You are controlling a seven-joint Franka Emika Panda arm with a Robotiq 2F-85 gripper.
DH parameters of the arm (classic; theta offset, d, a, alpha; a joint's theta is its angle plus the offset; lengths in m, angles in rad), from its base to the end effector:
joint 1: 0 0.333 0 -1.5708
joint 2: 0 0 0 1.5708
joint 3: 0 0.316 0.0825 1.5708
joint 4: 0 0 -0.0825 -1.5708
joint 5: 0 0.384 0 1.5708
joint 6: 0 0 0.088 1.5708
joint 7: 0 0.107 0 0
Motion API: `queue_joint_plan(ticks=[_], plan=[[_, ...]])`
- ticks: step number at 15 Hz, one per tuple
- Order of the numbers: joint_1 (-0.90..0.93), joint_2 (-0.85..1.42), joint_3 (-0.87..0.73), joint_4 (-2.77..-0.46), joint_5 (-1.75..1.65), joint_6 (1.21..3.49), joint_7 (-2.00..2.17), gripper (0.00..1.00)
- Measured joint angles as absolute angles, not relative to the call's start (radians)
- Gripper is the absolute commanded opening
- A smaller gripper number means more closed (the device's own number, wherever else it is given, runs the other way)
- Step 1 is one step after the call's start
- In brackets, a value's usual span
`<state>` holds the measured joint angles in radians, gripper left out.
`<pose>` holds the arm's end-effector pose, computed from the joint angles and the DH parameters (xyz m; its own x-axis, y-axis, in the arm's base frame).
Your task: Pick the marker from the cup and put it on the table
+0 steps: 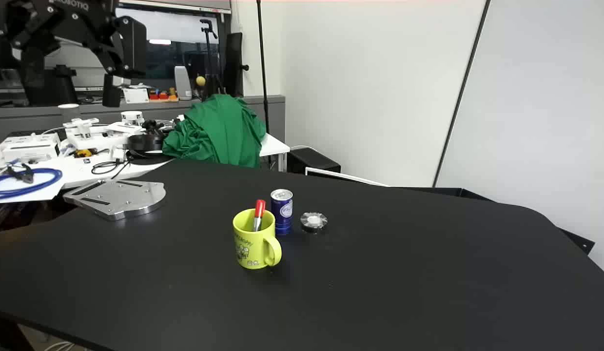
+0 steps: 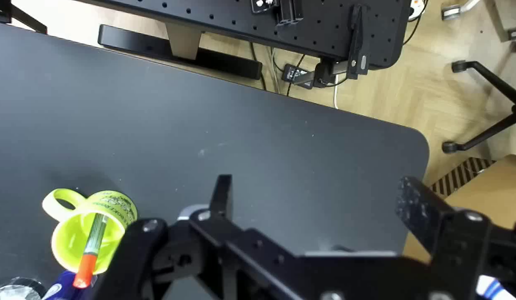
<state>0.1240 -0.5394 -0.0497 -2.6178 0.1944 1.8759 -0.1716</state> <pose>0.3474 0.0410 0.4108 0.9658 0.1939 -0.1719 0.1528 -0.9620 -0.2264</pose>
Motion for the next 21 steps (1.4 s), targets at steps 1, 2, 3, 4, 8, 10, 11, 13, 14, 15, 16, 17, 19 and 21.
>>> queue_joint_plan(ticks=[1, 2, 3, 4, 8, 10, 11, 13, 14, 15, 16, 17, 19, 21], plan=[[0.124, -0.539, -0.05, -2.618, 0.194, 1.876, -0.172, 1.0], [0.124, -0.539, -0.05, -2.618, 0.194, 1.876, -0.172, 1.0], [0.124, -0.539, -0.05, -2.618, 0.194, 1.876, -0.172, 1.0], [0.124, -0.539, -0.05, -2.618, 0.194, 1.876, -0.172, 1.0], [0.124, -0.539, -0.05, -2.618, 0.194, 1.876, -0.172, 1.0], [0.123, -0.539, -0.048, -2.618, 0.194, 1.876, -0.172, 1.0], [0.12, -0.539, -0.047, -2.618, 0.194, 1.878, -0.173, 1.0], [0.109, -0.538, -0.047, -2.616, 0.19, 1.89, -0.173, 1.0], [0.099, -0.535, -0.047, -2.613, 0.187, 1.899, -0.173, 1.0], [0.088, -0.529, -0.047, -2.608, 0.18, 1.912, -0.173, 1.0], [0.075, -0.522, -0.048, -2.603, 0.174, 1.925, -0.173, 1.0], [0.062, -0.513, -0.049, -2.596, 0.17, 1.936, -0.173, 1.0], [0.034, -0.487, -0.053, -2.57, 0.151, 1.954, -0.173, 1.0], [0.009, -0.456, -0.06, -2.535, 0.129, 1.967, -0.173, 1.0]])
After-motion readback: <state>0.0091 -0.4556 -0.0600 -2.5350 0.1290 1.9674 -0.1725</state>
